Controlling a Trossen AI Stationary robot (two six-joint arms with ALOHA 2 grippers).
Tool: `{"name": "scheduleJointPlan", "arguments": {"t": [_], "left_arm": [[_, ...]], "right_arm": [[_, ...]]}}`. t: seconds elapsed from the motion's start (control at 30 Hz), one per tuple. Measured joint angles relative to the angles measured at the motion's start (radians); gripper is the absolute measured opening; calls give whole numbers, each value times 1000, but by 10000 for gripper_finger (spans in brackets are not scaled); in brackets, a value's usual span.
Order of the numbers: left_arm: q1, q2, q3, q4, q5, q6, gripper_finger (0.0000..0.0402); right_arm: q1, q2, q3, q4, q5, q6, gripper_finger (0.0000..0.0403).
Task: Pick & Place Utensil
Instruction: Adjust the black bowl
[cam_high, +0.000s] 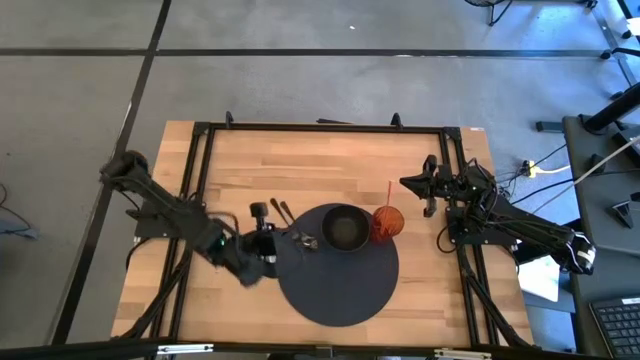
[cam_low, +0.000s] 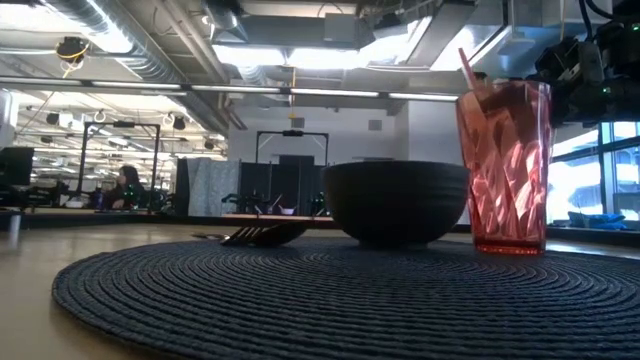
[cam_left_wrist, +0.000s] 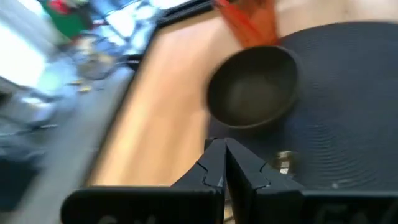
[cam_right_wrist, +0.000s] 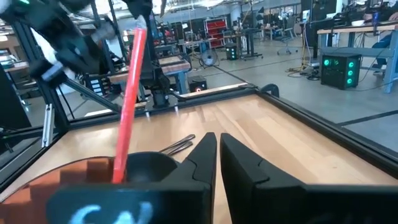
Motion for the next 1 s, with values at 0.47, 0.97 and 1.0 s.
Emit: {"name": "scheduleJointPlan", "arguments": {"t": [0.47,0.97,1.0], "left_arm": [[448,26,-280,666,688,359,2],[426,234,-10,365,776,681,110],[416,247,-10,367,777,710,118]], "right_arm": [[0,0,0,-8,214,-29,23],[0,0,0,-38,223,-68,23],[0,0,0,-39,224,-69,23]]}}
